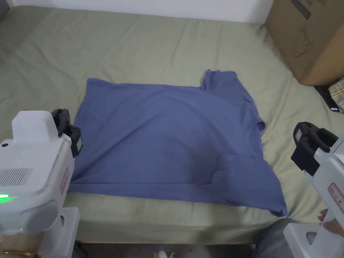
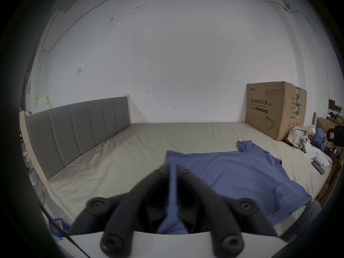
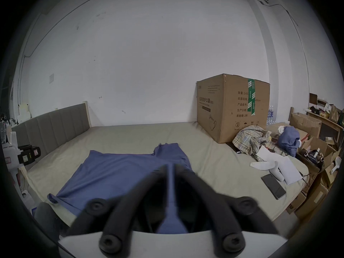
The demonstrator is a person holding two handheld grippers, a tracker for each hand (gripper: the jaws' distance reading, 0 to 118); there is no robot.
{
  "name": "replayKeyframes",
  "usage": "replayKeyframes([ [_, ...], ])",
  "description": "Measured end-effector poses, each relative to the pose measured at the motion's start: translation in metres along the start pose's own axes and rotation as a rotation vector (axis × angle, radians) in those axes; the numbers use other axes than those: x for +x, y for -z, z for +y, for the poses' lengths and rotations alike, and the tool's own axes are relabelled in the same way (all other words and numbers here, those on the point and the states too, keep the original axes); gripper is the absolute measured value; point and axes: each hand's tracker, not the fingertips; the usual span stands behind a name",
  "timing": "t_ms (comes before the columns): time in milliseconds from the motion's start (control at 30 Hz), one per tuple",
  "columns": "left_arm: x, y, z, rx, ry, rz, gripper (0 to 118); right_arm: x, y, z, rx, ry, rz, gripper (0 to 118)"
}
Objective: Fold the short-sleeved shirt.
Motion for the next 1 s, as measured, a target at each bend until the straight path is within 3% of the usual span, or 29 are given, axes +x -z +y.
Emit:
replayKeyframes([
  [67,0.003,0.0,-0.001,-0.006,-0.001,-0.02,0,-0.002,-0.001,-0.001,-0.004,0.009,0.011,0],
  [367,0.0,0.003,-0.001,-0.051,-0.003,-0.061,0,0.0,0.009,-0.006,-0.029,0.025,0.01,0],
  [500,-0.015,0.013,0.003,-0.166,-0.029,-0.054,0,-0.003,0.011,-0.005,-0.042,0.018,0.014,0],
  [533,-0.021,0.017,0.004,-0.196,-0.043,-0.031,7,-0.006,0.011,-0.005,-0.045,0.016,0.014,0],
  [567,-0.026,0.019,0.006,-0.226,-0.064,-0.025,25,-0.005,0.013,-0.005,-0.05,0.014,0.011,0],
  [667,-0.047,0.027,0.006,-0.341,-0.142,-0.021,98,-0.006,0.015,-0.007,-0.07,0.008,0.001,0],
  [700,-0.053,0.03,0.004,-0.389,-0.154,-0.023,113,-0.005,0.016,-0.008,-0.074,0.008,0.001,0],
  [733,-0.059,0.033,0.001,-0.429,-0.158,-0.011,118,-0.004,0.017,-0.009,-0.079,0.008,-0.001,0],
  [1000,-0.08,0.062,-0.048,-0.792,-0.054,0.005,118,-0.004,0.018,-0.015,-0.117,0.014,-0.02,0],
])
